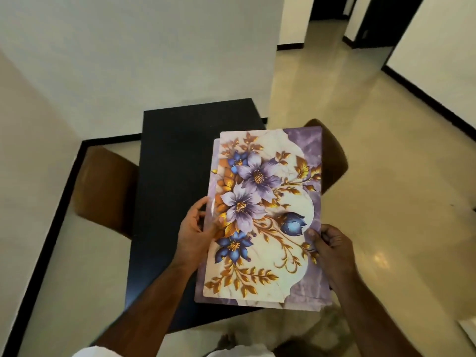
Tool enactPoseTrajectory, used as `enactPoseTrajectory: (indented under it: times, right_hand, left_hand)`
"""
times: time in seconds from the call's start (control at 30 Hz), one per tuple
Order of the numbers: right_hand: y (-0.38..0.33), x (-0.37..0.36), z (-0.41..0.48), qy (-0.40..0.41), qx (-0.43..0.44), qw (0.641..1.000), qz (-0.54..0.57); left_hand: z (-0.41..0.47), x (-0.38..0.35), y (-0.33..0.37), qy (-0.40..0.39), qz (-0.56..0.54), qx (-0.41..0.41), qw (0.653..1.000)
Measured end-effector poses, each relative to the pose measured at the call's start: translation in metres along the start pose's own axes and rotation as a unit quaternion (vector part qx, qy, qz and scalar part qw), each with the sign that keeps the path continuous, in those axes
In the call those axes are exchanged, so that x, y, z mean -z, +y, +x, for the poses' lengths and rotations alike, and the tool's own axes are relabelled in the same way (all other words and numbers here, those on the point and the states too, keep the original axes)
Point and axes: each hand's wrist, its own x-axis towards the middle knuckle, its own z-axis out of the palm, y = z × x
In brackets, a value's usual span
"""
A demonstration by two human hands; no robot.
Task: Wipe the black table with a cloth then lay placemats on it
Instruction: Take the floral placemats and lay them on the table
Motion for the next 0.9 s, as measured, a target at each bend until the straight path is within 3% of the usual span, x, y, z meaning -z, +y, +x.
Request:
enactPoseTrajectory:
  times: [0.1,0.27,0.47,0.6,0.7,0.83,0.9]
  right_hand:
    - [-0.001,-0.056,0.042,-0.049,0.018,0.997,-0.052]
    - [0.022,-0.136,0.116,-0.128,0.009,0.984,-0.124]
    - [0.069,-0.190,0.182,-0.171,-0.030,0.967,-0.185]
    - [0.084,-0.198,0.191,-0.175,-0.034,0.951,-0.252]
    - [0.091,-0.200,0.191,-0.173,-0.006,0.928,-0.329]
    - [0.093,-0.201,0.186,-0.128,0.066,0.871,-0.470]
    - [0.092,-0.199,0.181,-0.118,0.106,0.871,-0.465]
  left_hand:
    - [0.021,0.029,-0.019,0.052,0.067,0.006,0.996]
    - [0.071,0.057,-0.069,0.068,0.197,0.044,0.977]
    - [0.116,0.047,-0.125,0.130,0.404,0.179,0.888]
    - [0.125,0.031,-0.146,0.103,0.459,0.244,0.848]
    - [0.123,0.027,-0.153,0.117,0.490,0.243,0.829]
    - [0.134,0.025,-0.148,0.101,0.514,0.254,0.813]
    - [0.138,0.022,-0.142,0.090,0.504,0.262,0.818]
